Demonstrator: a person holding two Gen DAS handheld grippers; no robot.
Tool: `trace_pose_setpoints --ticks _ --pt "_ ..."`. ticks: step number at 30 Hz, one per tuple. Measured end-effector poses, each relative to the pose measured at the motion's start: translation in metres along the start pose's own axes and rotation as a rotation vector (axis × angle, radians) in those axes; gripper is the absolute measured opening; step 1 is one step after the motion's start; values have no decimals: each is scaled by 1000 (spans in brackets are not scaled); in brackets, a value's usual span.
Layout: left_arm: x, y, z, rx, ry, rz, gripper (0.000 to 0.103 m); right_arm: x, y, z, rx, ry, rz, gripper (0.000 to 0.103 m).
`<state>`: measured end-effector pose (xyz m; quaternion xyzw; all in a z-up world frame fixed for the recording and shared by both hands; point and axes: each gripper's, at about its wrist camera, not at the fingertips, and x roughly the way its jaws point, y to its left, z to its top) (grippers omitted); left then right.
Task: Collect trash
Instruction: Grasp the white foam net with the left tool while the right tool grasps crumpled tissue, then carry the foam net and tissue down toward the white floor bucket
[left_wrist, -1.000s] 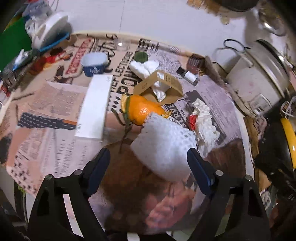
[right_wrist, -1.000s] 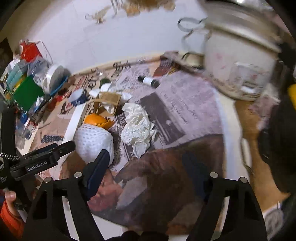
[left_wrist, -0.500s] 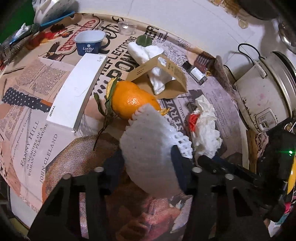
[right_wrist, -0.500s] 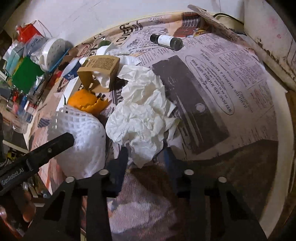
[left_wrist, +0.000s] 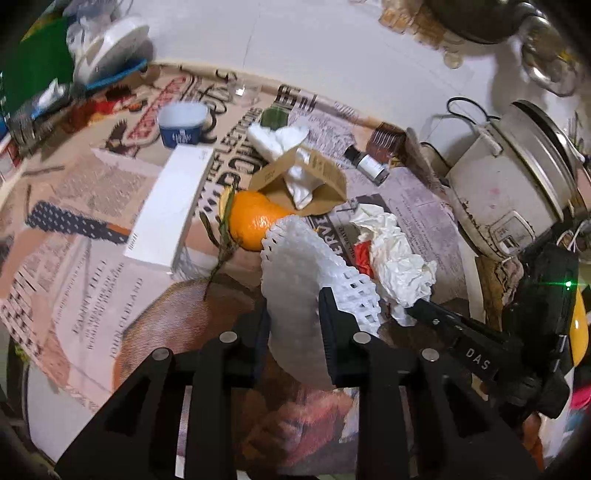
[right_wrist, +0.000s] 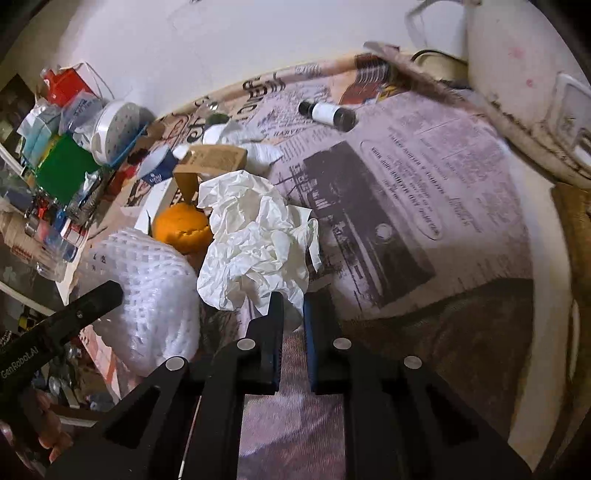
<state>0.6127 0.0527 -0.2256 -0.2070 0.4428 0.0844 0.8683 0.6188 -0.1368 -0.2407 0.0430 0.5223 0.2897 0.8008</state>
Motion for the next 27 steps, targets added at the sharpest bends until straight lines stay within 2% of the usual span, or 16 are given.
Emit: trace_pose_setpoints --ticks 6,12,19,23,27 --pt "-41 7 -9 85 -66 -16 25 -36 23 -19 36 -77 -29 10" --pt "-78 38 -32 148 -69 -72 25 -61 66 -50 60 -163 -72 9" --pt "-136 85 -83 247 -85 -110 25 -82 122 -110 91 -250 -98 9" --pt "-166 109 -115 287 -84 -126 25 -88 151 -144 112 -257 -104 9" --pt "-184 128 -143 292 -43 -142 25 -97 174 -175 127 -243 -105 9"
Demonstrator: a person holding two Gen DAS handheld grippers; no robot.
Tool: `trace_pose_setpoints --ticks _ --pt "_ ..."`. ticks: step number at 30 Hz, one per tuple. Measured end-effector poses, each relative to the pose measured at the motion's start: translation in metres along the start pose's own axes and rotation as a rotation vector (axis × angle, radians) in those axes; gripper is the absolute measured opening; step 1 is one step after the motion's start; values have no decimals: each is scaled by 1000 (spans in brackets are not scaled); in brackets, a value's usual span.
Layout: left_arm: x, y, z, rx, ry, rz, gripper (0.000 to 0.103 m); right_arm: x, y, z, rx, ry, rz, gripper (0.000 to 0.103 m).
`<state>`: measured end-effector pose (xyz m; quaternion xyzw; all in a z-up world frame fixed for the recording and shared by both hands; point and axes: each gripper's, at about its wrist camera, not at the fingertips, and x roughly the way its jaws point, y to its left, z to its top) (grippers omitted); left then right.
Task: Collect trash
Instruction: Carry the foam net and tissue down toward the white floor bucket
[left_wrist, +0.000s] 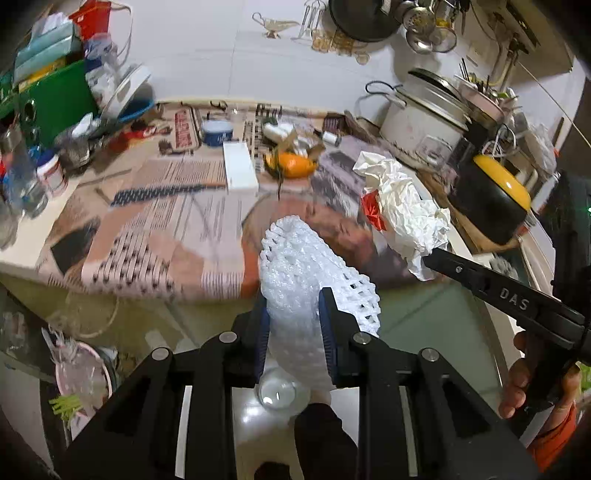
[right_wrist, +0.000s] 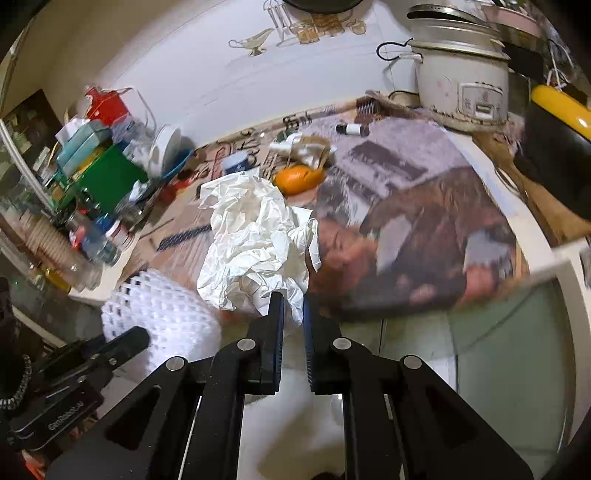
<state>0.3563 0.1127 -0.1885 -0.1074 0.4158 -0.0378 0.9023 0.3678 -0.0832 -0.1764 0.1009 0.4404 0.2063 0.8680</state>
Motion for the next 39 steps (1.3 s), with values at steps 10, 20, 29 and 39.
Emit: trace_pose_setpoints --ticks 10,20,29,39 --pt "2 1 -57 -7 108 6 25 -17 -6 -68 21 108 -22 9" --pt "63 -15 -114 -68 219 51 25 7 -55 -126 42 236 -58 10" --pt "160 -8 -184 -106 260 94 25 88 -113 -189 23 360 -72 10" --pt "281 37 -273 -119 327 156 25 235 -171 -278 51 490 -67 10"
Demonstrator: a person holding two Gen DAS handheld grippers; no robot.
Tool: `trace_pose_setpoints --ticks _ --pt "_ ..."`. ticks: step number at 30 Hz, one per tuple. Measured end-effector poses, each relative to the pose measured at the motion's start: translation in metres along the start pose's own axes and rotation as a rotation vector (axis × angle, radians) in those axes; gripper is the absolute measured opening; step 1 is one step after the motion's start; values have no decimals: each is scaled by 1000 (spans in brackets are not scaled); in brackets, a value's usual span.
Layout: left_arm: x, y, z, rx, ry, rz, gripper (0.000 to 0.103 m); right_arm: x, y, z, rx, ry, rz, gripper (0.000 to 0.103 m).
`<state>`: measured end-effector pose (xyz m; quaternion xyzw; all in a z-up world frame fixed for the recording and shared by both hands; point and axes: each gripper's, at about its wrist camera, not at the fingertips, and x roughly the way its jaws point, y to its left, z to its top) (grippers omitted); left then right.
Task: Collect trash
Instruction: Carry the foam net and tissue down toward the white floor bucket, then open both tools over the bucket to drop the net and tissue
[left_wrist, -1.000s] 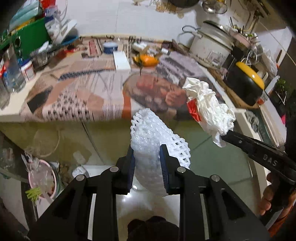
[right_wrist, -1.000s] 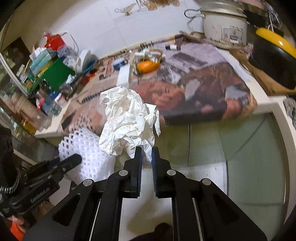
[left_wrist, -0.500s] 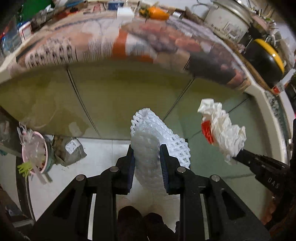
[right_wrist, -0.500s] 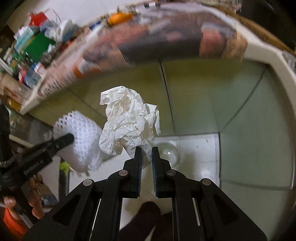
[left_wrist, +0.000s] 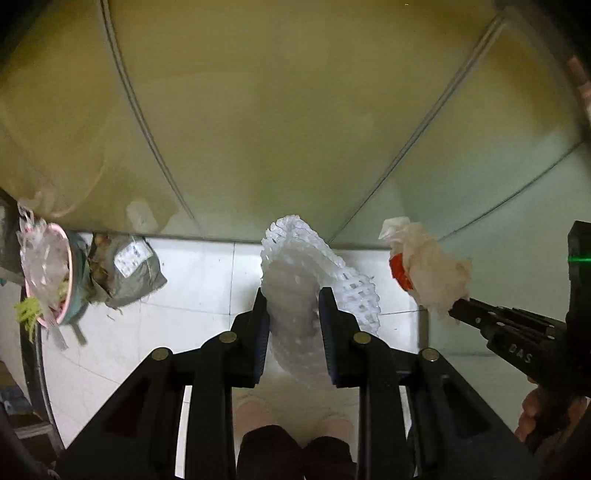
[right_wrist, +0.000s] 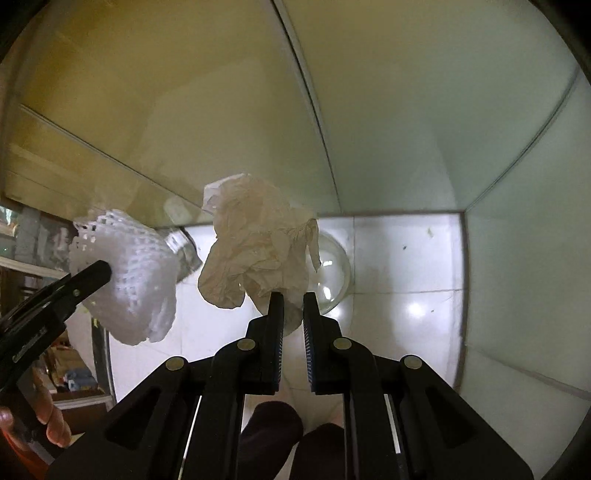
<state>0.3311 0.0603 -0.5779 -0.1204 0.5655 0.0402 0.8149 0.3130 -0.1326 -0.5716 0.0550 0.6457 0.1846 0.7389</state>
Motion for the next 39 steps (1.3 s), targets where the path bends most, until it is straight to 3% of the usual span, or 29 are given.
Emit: trace_pose_setpoints --ticks 8,13,18,20,22,24,32,39 --pt "94 22 -20 -26 19 11 25 105 -23 -6 -20 53 1 11" --pt "147 22 -30 -13 32 4 25 137 -21 -2 -23 57 8 13" --pt "187 13 -35 27 54 -26 27 143 -22 -3 -31 33 18 20" --pt "197 7 -37 48 51 -24 33 141 -28 -4 -37 15 17 27" --pt "205 -1 -38 71 54 -4 42 141 -32 -4 -41 3 20 29" --pt "210 -1 -39 74 59 3 44 134 -30 -5 -50 -4 13 30" --pt "174 -4 -34 47 67 -26 57 87 -13 1 -87 -27 3 30" --pt "71 -13 -12 22 23 -47 57 5 12 14 -99 -60 13 30"
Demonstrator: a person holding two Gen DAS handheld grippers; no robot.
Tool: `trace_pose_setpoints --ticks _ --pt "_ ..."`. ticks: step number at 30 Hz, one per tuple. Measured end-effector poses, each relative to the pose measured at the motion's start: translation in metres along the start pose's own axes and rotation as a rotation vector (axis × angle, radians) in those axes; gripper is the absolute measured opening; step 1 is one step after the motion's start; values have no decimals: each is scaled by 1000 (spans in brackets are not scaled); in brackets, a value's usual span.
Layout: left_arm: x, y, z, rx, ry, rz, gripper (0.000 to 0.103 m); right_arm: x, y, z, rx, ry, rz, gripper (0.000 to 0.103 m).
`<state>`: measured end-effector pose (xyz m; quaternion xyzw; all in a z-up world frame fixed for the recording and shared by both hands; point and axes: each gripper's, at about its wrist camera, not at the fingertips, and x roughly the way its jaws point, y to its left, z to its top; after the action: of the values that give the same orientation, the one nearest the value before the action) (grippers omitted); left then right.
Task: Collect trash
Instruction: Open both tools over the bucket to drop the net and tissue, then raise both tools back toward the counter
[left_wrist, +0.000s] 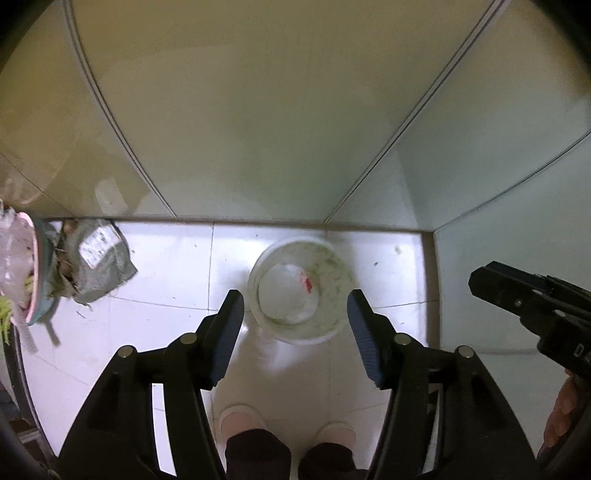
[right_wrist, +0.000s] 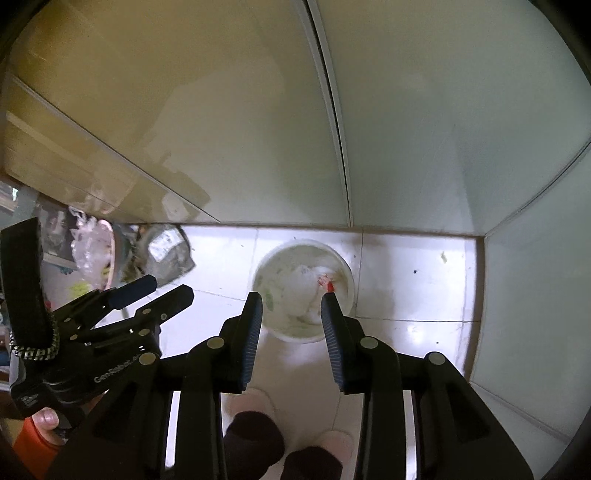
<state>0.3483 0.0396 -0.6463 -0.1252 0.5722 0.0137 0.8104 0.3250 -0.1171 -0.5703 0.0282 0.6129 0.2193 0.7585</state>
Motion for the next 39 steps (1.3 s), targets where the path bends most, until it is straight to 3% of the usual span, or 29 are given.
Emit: trace_pose_setpoints --ticks 11,17,24,28,31,39 --pt "-245 -29 61 36 -185 -34 57 -190 68 41 -11 -114 20 30" --pt "-358 -32 88 54 -304 -69 57 -298 107 63 -21 -247 2 36" --pt "-466 -26 119 109 -466 -93 64 -385 148 74 -39 -419 -29 40" --pt "-512 -23 132 132 -579 -86 81 -417 162 73 -30 -522 -63 45" --pt "-531 -21 141 138 -631 -94 87 -431 166 79 -5 -573 -77 48" --pt "-529 -23 180 149 -643 -59 89 -452 154 117 10 -628 -73 48"
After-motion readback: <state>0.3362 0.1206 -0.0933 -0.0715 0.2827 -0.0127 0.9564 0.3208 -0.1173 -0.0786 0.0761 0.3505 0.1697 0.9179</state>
